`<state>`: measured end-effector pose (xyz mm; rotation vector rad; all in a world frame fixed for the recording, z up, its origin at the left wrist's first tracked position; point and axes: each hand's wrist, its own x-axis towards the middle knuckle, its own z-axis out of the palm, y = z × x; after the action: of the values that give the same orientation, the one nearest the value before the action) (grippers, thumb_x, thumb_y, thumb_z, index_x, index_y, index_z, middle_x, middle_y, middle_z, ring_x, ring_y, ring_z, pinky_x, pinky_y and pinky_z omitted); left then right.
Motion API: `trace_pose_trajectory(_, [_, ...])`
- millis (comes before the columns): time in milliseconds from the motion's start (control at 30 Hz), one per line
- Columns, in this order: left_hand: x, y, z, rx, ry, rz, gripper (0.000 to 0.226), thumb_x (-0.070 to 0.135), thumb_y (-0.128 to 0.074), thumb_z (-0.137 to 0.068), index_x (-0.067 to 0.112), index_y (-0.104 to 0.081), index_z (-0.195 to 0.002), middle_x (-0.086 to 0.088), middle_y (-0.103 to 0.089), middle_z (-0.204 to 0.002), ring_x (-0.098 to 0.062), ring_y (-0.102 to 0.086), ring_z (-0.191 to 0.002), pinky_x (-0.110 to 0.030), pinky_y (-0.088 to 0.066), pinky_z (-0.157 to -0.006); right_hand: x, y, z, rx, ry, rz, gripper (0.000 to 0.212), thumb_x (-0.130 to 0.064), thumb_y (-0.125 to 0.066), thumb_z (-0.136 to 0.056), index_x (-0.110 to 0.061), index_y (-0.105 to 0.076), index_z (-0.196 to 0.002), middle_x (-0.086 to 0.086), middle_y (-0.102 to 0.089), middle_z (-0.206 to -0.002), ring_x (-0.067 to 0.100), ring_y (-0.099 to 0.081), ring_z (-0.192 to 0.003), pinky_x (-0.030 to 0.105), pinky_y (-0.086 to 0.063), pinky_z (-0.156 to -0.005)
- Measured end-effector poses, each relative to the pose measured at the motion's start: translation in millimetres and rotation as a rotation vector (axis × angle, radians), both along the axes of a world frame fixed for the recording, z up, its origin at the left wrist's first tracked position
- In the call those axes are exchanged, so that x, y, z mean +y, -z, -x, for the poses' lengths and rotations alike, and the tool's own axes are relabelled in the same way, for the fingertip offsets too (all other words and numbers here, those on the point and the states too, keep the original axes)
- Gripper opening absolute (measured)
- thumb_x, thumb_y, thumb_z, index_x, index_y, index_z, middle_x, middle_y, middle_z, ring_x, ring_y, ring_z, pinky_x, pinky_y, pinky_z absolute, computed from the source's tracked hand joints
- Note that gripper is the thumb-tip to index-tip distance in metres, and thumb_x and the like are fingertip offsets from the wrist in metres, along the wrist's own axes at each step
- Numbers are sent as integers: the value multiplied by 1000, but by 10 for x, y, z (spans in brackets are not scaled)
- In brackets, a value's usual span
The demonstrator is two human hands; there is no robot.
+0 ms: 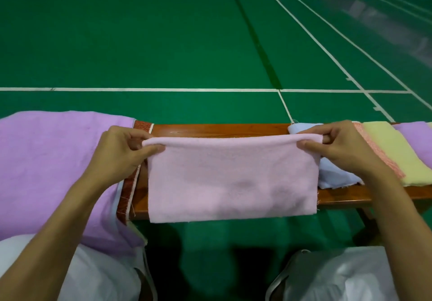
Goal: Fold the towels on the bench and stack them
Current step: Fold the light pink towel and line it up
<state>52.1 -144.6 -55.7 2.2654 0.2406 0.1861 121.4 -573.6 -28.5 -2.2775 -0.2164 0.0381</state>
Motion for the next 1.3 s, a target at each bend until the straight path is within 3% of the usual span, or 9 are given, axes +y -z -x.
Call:
trace_pose_trajectory(200, [-199,-54,-273,-48,-7,396,11,16,-63,-102,6,-67,-104,-10,-77,-75,-24,-75,-63,-38,-62,-61,117,54,-217,-124,113,4,14,-22,-73,-95,-14,-79,-104,13,-66,-54,13,-54,-39,15,-47,-56])
trace_pose_trajectory(433, [-119,-132,-307,-280,30,730,14,4,-62,-99,17,-65,-100,-7,-79,-101,-25,-77,-96,-28,-61,-72,270,33,-229,-394,94,-401,22,-5,-70,-95,-8,-75,-116,-2,-78,-101,15,-76,-92,25,-60,-78])
trace_pose_trajectory(600, [-19,-5,-8,-16,60,465,20,-7,-70,-89,13,-72,-92,-3,-78,-78,-20,-75,-70,-22,-58,-57,95,147,-34,-153,8,-266,27,4,-75,-87,-5,-76,-113,-12,-79,-89,6,-75,-84,27,-62,-75])
trace_pose_trajectory(767, [43,189,135,409,328,109,20,-4,-66,-95,12,-71,-107,-11,-75,-68,-26,-70,-55,-28,-57,-54,-16,211,120,307,-130,197,31,7,-61,-93,-16,-81,-99,12,-76,-72,29,-74,-60,36,-62,-59])
trace_pose_trajectory(867, [64,168,134,357,273,73,24,-1,-65,-93,19,-76,-101,7,-73,-66,-12,-64,-53,-20,-48,-49,-84,154,70,165,12,246,30,-5,-61,-94,-22,-82,-82,11,-73,-63,24,-66,-46,29,-54,-51])
trace_pose_trajectory(933, [52,126,85,244,179,105,16,20,-64,-85,23,-79,-93,16,-73,-87,-8,-67,-79,-19,-47,-64,-88,116,45,64,70,273,30,-12,-60,-94,-23,-82,-76,3,-72,-58,27,-65,-52,31,-52,-60])
trace_pose_trajectory(1067, [-89,167,-45,-43,-75,35,15,34,-68,-97,24,-77,-90,3,-73,-91,-15,-66,-88,-27,-48,-68,108,222,30,-187,186,188,32,-26,-54,-89,-22,-77,-67,0,-64,-50,21,-59,-53,39,-55,-68])
trace_pose_trajectory(1200, [-403,364,-199,-192,60,-161,33,43,-56,-102,24,-70,-125,3,-71,-118,-20,-63,-110,-41,-53,-90,604,457,14,-264,187,167,31,-34,-53,-94,-25,-74,-115,1,-77,-106,22,-70,-90,40,-54,-89])
trace_pose_trajectory(1300, [-786,568,-297,-100,314,-177,56,47,-40,-105,24,-43,-156,0,-36,-165,-20,-25,-154,-45,-21,-126,1034,678,10,-217,-43,332,56,-40,-44,-104,-20,-40,-156,5,-39,-162,26,-36,-148,43,-28,-122])
